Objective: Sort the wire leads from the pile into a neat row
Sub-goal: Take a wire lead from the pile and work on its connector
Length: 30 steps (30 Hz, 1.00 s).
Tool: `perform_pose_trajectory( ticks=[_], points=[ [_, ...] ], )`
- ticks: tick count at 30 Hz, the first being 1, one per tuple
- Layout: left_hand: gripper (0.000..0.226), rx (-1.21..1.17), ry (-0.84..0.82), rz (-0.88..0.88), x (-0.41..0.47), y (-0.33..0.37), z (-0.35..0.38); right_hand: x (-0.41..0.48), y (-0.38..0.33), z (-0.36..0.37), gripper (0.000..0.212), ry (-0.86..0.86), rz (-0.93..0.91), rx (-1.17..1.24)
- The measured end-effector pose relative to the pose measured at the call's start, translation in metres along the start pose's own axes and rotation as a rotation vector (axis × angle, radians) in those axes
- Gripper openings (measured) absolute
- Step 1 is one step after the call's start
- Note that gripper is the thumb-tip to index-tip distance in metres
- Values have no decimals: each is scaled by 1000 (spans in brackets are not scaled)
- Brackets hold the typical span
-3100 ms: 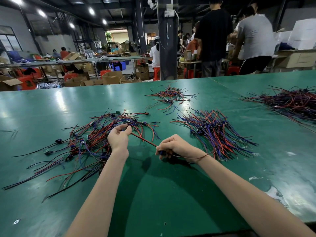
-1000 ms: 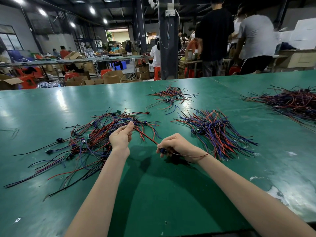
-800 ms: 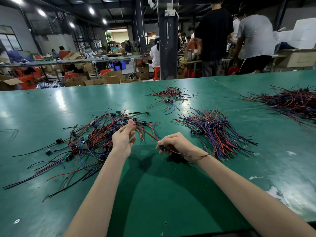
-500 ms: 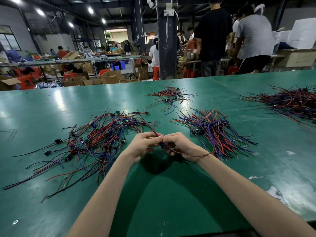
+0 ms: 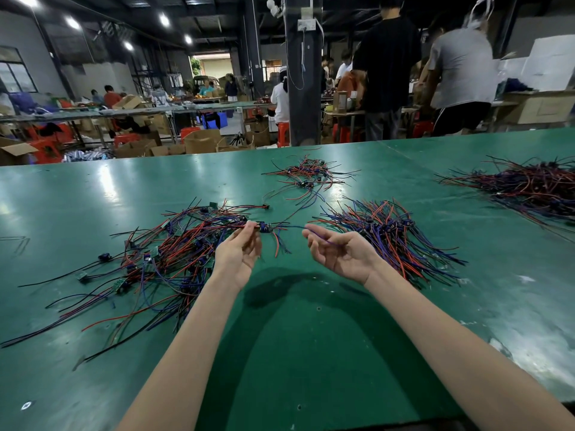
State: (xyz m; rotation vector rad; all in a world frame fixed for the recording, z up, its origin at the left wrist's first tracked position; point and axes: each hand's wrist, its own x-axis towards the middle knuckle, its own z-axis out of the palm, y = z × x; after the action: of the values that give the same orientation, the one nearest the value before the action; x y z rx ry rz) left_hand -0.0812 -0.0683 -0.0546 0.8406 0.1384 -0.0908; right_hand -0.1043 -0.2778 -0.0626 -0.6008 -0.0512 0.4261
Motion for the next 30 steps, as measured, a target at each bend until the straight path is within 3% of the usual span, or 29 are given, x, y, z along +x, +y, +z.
perform_pose_trajectory(
  ticks=[5, 10, 12, 15, 23, 30],
  points=[
    [16, -194, -42, -55, -6, 0, 6, -1, 8, 6, 64, -100, -23, 87],
    [19, -243, -75, -109, -9, -1, 9, 0, 10, 8, 38, -84, -90, 248],
    [18, -255, -88, -87, -9, -1, 9, -1, 8, 8, 43, -68, -129, 318],
    [19, -277, -137, -43, -10, -4, 11, 2, 9, 9, 55, -19, -163, 224],
    [12, 26, -366, -21, -18, -14, 15, 12, 19, 14, 13, 139, -97, 18],
    [29, 175, -454, -7, -20, -15, 13, 10, 18, 12, 9, 215, -119, -256]
  ],
)
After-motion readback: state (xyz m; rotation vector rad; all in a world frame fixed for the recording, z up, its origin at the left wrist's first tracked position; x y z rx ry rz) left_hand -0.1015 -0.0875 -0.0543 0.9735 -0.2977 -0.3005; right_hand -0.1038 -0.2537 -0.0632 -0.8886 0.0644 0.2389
